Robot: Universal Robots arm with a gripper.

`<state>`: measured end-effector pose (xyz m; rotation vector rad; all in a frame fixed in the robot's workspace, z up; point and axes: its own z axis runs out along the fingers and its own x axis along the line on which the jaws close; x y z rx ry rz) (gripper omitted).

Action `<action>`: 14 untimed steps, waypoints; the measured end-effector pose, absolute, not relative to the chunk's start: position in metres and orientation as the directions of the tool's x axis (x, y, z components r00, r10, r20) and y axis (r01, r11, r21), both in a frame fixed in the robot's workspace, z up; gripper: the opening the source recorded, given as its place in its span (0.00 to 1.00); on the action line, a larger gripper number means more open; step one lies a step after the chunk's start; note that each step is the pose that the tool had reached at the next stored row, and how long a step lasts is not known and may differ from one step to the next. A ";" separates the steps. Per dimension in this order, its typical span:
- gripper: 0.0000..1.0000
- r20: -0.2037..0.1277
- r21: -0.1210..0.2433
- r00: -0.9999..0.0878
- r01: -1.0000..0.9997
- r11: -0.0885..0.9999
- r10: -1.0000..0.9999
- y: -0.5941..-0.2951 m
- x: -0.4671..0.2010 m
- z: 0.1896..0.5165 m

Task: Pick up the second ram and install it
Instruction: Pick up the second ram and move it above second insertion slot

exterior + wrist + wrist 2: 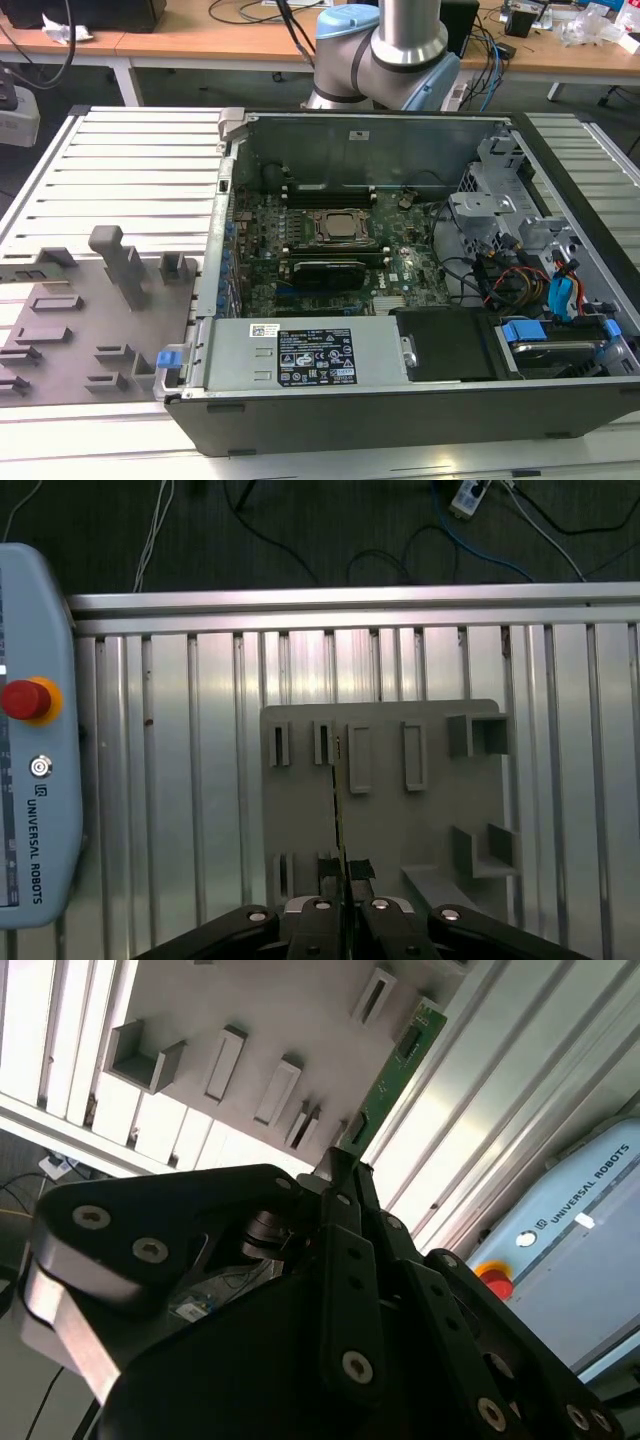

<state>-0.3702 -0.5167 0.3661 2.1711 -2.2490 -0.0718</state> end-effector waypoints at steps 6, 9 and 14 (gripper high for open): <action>0.13 -0.021 0.043 -0.036 -0.998 0.035 -0.999 -0.517 -0.370 0.375; 0.13 -0.021 0.043 -0.036 -0.998 0.035 -0.999 -0.517 -0.370 0.378; 0.13 -0.021 0.043 -0.036 -0.998 0.035 -0.999 -0.517 -0.370 0.380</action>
